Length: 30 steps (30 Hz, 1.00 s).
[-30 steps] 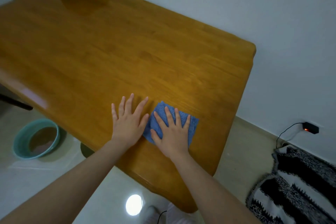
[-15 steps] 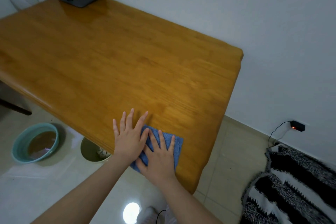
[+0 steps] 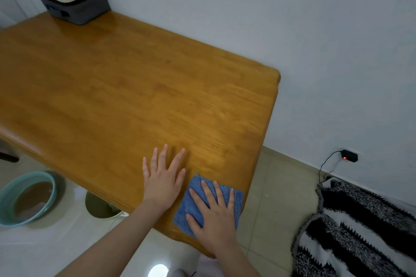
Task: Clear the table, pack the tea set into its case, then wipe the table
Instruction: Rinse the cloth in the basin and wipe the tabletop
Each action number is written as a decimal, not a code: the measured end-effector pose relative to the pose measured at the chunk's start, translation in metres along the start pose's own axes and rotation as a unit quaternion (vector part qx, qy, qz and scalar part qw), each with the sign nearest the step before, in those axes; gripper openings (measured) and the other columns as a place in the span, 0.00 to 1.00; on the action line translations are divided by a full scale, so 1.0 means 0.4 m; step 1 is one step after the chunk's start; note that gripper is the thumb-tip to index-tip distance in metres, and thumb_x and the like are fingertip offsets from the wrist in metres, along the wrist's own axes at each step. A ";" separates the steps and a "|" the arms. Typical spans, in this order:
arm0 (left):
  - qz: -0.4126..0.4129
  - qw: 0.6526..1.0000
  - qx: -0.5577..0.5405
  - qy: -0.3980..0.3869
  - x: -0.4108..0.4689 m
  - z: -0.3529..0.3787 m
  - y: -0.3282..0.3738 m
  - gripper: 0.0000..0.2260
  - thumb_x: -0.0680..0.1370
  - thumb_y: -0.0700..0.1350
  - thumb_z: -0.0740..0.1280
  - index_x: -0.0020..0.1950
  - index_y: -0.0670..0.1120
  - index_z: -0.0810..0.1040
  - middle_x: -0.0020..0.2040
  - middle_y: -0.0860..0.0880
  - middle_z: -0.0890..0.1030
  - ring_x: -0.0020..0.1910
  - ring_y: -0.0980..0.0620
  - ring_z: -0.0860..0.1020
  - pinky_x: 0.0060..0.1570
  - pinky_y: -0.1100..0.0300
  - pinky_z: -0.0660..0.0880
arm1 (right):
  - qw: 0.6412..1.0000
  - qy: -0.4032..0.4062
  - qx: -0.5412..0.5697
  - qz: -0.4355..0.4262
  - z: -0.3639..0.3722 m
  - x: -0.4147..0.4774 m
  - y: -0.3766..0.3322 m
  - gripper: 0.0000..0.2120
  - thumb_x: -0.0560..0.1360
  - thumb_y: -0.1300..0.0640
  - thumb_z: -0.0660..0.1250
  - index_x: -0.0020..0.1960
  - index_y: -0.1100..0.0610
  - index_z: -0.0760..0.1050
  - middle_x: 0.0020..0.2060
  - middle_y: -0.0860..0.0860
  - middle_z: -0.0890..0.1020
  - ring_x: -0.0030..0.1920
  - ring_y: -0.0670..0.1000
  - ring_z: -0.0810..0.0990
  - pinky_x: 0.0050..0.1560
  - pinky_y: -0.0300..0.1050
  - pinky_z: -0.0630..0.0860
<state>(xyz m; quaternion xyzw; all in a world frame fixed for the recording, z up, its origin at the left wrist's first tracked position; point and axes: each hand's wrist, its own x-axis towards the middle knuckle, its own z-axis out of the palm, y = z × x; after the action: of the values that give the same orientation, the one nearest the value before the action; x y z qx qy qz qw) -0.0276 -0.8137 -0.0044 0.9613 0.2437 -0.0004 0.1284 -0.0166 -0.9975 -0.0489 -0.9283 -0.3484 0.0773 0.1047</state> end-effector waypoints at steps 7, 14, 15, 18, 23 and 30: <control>0.006 1.000 -0.017 0.005 0.079 0.011 0.050 0.27 0.77 0.62 0.43 0.76 0.62 0.57 0.78 0.46 0.57 0.78 0.42 0.49 0.73 0.39 0.43 | 0.997 0.024 -0.001 0.071 -0.031 0.128 0.112 0.28 0.77 0.33 0.52 0.75 0.39 0.62 0.76 0.46 0.62 0.77 0.56 0.58 0.71 0.70 0.52; 0.009 1.000 -0.008 -0.009 0.183 0.045 0.109 0.28 0.76 0.62 0.42 0.76 0.63 0.55 0.79 0.47 0.55 0.78 0.43 0.49 0.73 0.40 0.43 | 0.995 0.042 -0.009 0.091 -0.059 0.275 0.217 0.29 0.76 0.32 0.51 0.75 0.39 0.62 0.76 0.46 0.62 0.77 0.57 0.58 0.72 0.71 0.47; 0.010 1.000 -0.007 -0.011 0.200 0.050 0.122 0.28 0.76 0.63 0.42 0.76 0.63 0.55 0.79 0.47 0.55 0.78 0.43 0.48 0.73 0.40 0.42 | 0.995 0.044 -0.010 0.093 -0.064 0.301 0.237 0.29 0.76 0.32 0.51 0.75 0.39 0.62 0.76 0.46 0.62 0.77 0.57 0.58 0.72 0.71 0.47; 0.015 1.000 -0.013 -0.014 0.261 0.062 0.170 0.29 0.75 0.63 0.41 0.76 0.63 0.55 0.79 0.47 0.55 0.78 0.43 0.48 0.73 0.40 0.41 | 0.994 0.054 -0.011 0.097 -0.082 0.381 0.299 0.29 0.76 0.32 0.51 0.75 0.39 0.62 0.76 0.47 0.62 0.77 0.57 0.57 0.72 0.70 0.45; 0.032 0.999 -0.018 -0.019 0.401 0.082 0.272 0.29 0.75 0.63 0.39 0.77 0.64 0.52 0.79 0.48 0.51 0.78 0.44 0.44 0.73 0.41 0.39 | 0.992 0.063 -0.014 0.113 -0.115 0.508 0.398 0.29 0.76 0.32 0.49 0.75 0.39 0.62 0.77 0.47 0.62 0.77 0.58 0.55 0.73 0.69 0.43; 0.014 1.000 -0.016 -0.009 0.569 0.091 0.362 0.24 0.81 0.58 0.52 0.77 0.63 0.51 0.79 0.48 0.50 0.78 0.44 0.43 0.72 0.40 0.37 | 0.991 0.073 -0.008 0.114 -0.154 0.654 0.513 0.30 0.76 0.32 0.48 0.75 0.40 0.61 0.77 0.48 0.61 0.77 0.57 0.54 0.73 0.69 0.42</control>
<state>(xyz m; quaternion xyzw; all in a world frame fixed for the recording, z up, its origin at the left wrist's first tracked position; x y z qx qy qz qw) 0.2432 -0.8389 -0.0185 0.9625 0.2287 -0.0032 0.1462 0.3210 -0.9835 -0.0588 -0.9658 -0.2327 0.0181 0.1131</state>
